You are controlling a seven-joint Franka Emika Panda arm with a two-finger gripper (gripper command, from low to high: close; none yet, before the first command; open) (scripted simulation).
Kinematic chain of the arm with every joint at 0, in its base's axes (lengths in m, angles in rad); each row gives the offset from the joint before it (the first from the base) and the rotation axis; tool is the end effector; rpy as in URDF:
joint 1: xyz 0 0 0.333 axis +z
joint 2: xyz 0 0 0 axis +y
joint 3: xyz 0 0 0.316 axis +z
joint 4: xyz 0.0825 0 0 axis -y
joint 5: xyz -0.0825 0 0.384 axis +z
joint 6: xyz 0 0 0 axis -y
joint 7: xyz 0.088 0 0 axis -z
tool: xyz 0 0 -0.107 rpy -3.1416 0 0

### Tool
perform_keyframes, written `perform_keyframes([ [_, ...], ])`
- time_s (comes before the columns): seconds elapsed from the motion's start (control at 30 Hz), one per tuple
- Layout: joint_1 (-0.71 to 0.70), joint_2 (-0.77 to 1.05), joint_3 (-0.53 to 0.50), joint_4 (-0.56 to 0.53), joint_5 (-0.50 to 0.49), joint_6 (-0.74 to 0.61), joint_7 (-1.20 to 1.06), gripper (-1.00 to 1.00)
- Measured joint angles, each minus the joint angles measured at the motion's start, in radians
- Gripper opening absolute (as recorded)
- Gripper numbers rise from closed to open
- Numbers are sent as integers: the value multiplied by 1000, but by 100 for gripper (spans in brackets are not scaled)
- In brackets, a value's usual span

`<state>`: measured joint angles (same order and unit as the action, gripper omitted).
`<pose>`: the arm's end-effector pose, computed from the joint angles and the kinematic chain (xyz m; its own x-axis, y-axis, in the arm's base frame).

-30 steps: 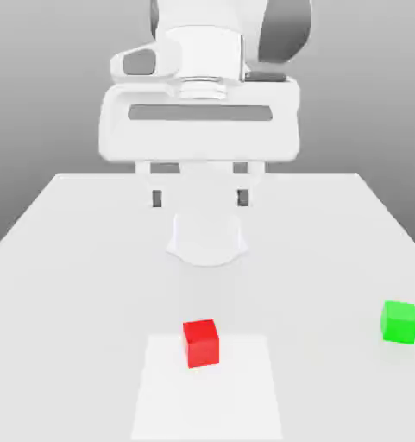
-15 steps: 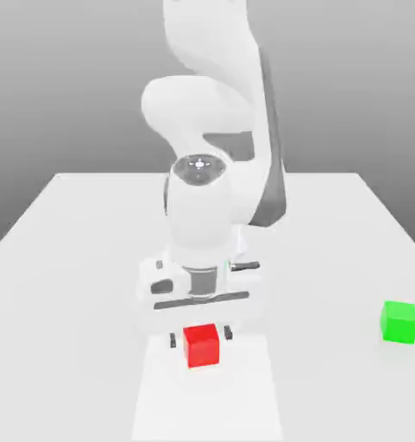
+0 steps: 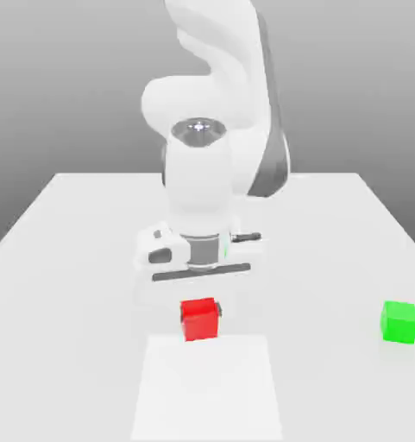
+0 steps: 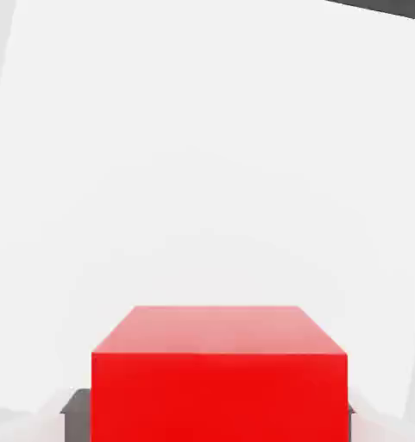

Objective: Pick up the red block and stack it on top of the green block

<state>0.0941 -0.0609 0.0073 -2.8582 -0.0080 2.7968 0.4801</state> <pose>0.3565 0.0366 0.2128 0.9319 -0.3627 0.0010 -0.3627 -0.9319 0.0030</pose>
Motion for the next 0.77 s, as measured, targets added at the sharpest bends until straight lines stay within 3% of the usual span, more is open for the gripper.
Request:
perform_keyframes([
  [0.47,515,76,244,231,-2,-156,-522,-100],
  [0.63,543,233,213,253,-98,-26,-485,-100],
  [0.67,548,260,205,254,-116,-2,-473,100],
  [0.77,548,260,205,254,-116,-2,-473,100],
])
